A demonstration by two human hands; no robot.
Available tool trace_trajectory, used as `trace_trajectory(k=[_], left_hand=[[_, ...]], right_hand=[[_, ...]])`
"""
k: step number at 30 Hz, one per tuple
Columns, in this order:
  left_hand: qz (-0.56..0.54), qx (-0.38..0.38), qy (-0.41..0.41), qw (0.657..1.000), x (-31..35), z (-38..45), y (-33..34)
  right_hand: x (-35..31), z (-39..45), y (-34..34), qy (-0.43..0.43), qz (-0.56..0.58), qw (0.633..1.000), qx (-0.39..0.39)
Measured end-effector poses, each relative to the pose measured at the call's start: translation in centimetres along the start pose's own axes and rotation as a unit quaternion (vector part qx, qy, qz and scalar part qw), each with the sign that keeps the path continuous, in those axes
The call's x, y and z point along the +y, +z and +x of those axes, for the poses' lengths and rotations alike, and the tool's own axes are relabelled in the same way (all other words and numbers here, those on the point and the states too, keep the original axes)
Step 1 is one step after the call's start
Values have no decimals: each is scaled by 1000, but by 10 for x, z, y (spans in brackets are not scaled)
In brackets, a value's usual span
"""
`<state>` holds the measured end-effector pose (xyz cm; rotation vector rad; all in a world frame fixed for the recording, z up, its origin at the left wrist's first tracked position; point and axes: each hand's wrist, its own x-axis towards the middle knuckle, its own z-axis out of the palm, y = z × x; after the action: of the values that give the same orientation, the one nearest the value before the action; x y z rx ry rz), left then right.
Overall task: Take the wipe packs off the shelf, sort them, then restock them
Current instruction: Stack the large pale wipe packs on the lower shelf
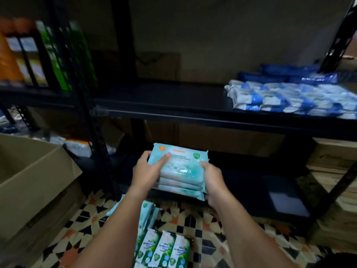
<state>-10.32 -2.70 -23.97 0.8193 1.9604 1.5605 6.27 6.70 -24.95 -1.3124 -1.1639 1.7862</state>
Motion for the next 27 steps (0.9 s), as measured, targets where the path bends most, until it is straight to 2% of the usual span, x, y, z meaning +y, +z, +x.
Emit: trace_trajectory(k=[7,14,20,24,27], left_hand=[[13,-2,68,998,122,6,-30],[-14,-18,68,997,215,27,-41],[-39,-46,48,997,250,68,-34],[-60,-87,-1,994,254,90,-24],[-59,-90,-12,994,248,103,-13]], right_hand=[[-110,-51,-5,-97,-48,993,-53],[-214,-68,-1,-175,-111,978,-36],[-259,-48,15,-167,-93,981,-27],[-265,-28,23,-127,-63,990,-19],[-261,-9,25,-121,-43,992,-7]])
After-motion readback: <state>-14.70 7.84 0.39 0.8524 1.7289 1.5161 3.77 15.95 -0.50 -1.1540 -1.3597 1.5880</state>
